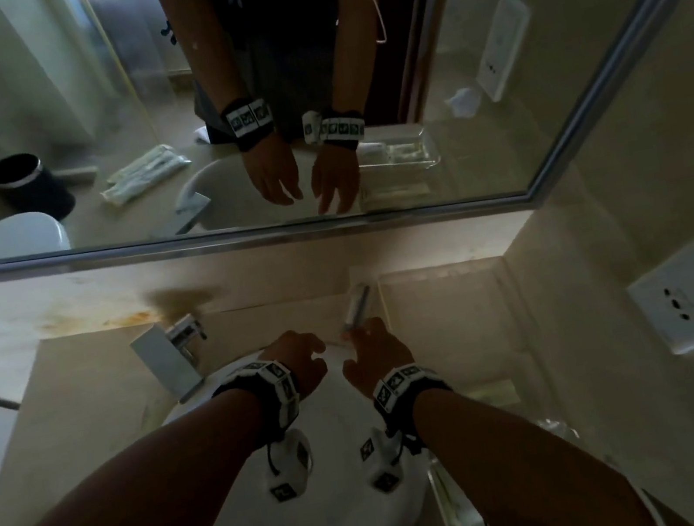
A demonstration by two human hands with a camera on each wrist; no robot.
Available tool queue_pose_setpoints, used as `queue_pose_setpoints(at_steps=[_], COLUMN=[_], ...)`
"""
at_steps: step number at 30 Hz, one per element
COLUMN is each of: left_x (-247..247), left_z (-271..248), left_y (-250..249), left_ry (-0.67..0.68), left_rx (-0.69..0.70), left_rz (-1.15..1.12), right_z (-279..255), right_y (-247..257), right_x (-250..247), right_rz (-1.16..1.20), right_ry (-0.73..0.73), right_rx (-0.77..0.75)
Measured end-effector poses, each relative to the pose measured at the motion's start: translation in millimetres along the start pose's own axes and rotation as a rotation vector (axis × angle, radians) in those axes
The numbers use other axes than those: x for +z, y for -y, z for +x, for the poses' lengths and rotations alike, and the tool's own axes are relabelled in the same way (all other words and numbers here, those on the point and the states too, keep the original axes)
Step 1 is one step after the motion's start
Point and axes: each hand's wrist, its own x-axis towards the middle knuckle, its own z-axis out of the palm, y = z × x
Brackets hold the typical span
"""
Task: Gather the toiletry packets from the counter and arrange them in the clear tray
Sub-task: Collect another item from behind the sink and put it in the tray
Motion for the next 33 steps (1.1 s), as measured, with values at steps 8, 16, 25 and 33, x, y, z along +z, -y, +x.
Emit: queue_pose_setpoints(at_steps=[8,16,25,33], left_x=[-10.1,-3.8,-6.7,-17.4], left_z=[43.6,55.6,43.6,1.3], left_y=[24.8,44.3,51.3,14.1], left_ry=[-0.006,0.05,0.041,-0.037], left_rx=[-0.059,-0.156,-0.198,-0.108], left_rz=[-0.14,-0.306,-0.415,-0.46], right_z=[65.3,84.2,69.4,4.1], right_y=[19.7,16.2,20.5,26.6], right_x=[8.2,26.2,23.7,3.6], right_rz=[0.001,0.159,0.247,0.371], right_ry=[0.094,0.11,-0.077,-0.022], right_rx=[0.17,0.313,0.155,-0.109])
